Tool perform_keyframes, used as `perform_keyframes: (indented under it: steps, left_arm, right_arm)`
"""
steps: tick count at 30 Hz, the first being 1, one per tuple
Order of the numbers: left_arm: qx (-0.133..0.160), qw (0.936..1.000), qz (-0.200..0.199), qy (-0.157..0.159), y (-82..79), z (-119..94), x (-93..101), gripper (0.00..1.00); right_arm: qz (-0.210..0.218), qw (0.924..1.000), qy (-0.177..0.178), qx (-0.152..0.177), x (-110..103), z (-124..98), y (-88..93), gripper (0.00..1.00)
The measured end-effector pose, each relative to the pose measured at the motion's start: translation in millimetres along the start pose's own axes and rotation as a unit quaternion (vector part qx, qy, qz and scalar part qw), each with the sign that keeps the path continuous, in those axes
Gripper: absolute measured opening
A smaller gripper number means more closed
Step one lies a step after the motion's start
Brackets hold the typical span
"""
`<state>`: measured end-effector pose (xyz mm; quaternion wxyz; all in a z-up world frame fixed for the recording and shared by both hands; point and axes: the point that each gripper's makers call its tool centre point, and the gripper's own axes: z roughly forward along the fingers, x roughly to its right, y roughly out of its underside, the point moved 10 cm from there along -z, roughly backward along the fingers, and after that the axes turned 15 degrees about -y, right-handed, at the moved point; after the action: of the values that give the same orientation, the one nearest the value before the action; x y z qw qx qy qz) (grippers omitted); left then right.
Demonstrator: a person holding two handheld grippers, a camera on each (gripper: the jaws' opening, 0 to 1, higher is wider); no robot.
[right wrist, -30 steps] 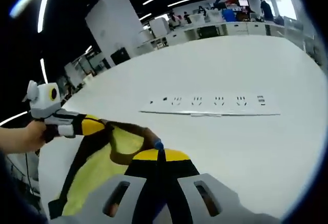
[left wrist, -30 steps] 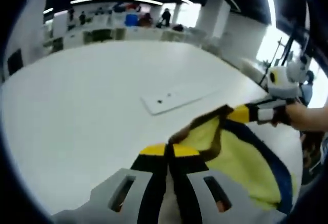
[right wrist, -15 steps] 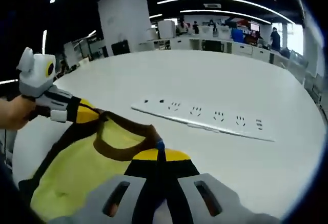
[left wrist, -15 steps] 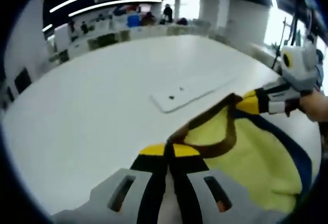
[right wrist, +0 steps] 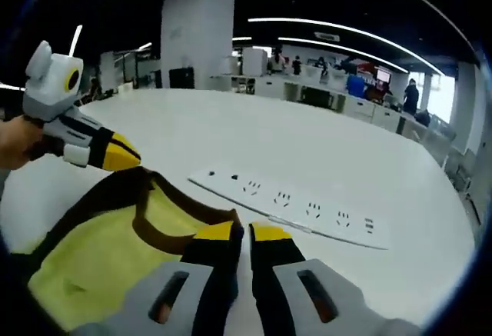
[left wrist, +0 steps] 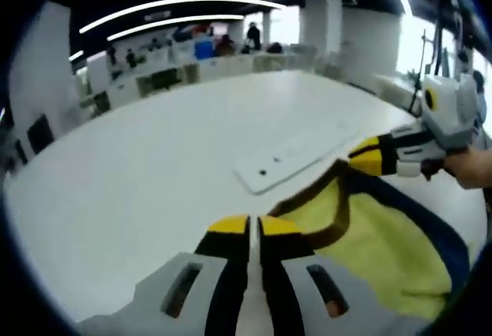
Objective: Fold the garment on the visible template until the final outline fits inside the template.
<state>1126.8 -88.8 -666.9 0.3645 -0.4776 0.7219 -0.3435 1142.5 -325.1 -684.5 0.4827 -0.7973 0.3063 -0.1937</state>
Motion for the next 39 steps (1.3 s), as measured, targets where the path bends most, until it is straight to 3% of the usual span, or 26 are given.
perform_keyframes:
  steps: [5,12,20,25,39]
  left_arm:
    - [0.025,0.9997,0.0,-0.008,-3.6,-18.0,7.4,0.0]
    - [0.03,0.9995,0.007,0.002,1.4,-21.9,15.2,0.03]
    - [0.03,0.999,0.02,0.028,1.0,-15.7,23.1,0.03]
    - [0.008,0.9989,0.023,0.039,8.6,-5.3,26.4,0.04]
    - [-0.003,0.9986,0.033,0.041,11.3,16.5,22.0,0.01]
  right_arm:
    - [-0.04,0.9989,0.004,0.022,-9.2,-9.3,-7.0,0.06]
    - [-0.045,0.9987,-0.01,0.022,-14.4,-5.9,-5.7,0.06]
    - [-0.05,0.9982,-0.03,0.009,-26.0,-2.7,0.9,0.05]
    - [-0.04,0.9985,-0.037,-0.001,-28.9,2.4,9.2,0.05]
    - [-0.028,0.999,-0.026,-0.023,-19.4,17.0,21.5,0.04]
